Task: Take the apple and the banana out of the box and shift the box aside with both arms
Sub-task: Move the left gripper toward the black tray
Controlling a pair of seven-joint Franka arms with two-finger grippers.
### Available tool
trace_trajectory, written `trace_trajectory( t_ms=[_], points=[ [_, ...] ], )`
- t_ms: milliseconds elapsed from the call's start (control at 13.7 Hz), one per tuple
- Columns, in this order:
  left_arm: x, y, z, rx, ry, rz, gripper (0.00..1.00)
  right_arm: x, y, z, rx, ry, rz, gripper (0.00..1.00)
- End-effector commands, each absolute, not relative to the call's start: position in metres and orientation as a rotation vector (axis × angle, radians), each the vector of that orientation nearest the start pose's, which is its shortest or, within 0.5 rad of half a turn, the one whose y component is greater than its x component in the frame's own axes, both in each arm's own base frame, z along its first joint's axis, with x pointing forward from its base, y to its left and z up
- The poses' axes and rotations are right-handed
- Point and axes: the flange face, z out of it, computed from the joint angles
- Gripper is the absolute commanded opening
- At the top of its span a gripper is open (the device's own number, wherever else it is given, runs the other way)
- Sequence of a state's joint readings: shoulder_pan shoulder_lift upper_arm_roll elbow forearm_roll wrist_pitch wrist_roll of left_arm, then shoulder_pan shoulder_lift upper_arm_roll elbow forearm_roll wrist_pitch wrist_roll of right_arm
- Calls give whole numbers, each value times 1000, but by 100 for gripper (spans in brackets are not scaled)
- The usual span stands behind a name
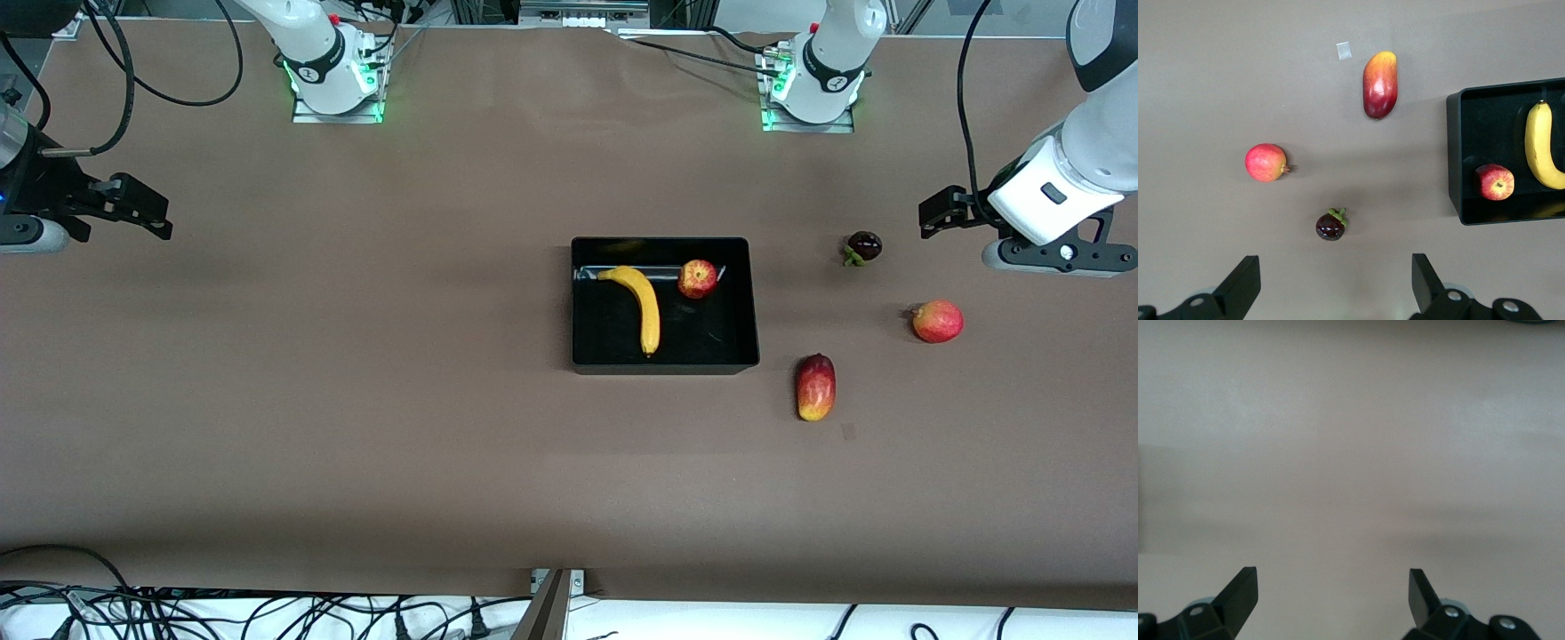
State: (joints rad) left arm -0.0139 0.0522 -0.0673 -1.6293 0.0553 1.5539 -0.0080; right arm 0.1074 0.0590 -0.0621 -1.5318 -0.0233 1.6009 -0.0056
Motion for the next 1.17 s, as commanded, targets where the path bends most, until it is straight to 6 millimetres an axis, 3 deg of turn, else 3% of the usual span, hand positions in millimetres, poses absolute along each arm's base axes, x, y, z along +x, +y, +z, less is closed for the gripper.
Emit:
trace_trajectory(
  t_ms=[0, 219, 438, 730, 1096],
  points=[
    [564, -41, 571, -3087, 111, 201, 100, 575, 26, 617, -3180, -84, -24, 100],
    [563, -43, 571, -3095, 109, 202, 100, 575, 27, 617, -3180, -86, -21, 100],
    [568, -64, 544, -3087, 90, 304, 100, 575, 27, 617, -3178, -86, -26, 100],
    [579, -154, 470, -3087, 7, 481, 100, 575, 28, 616, -3175, -86, -19, 100],
    [574, -257, 380, -3055, -123, 480, 100, 575, 28, 616, -3174, -86, -21, 100]
  ],
)
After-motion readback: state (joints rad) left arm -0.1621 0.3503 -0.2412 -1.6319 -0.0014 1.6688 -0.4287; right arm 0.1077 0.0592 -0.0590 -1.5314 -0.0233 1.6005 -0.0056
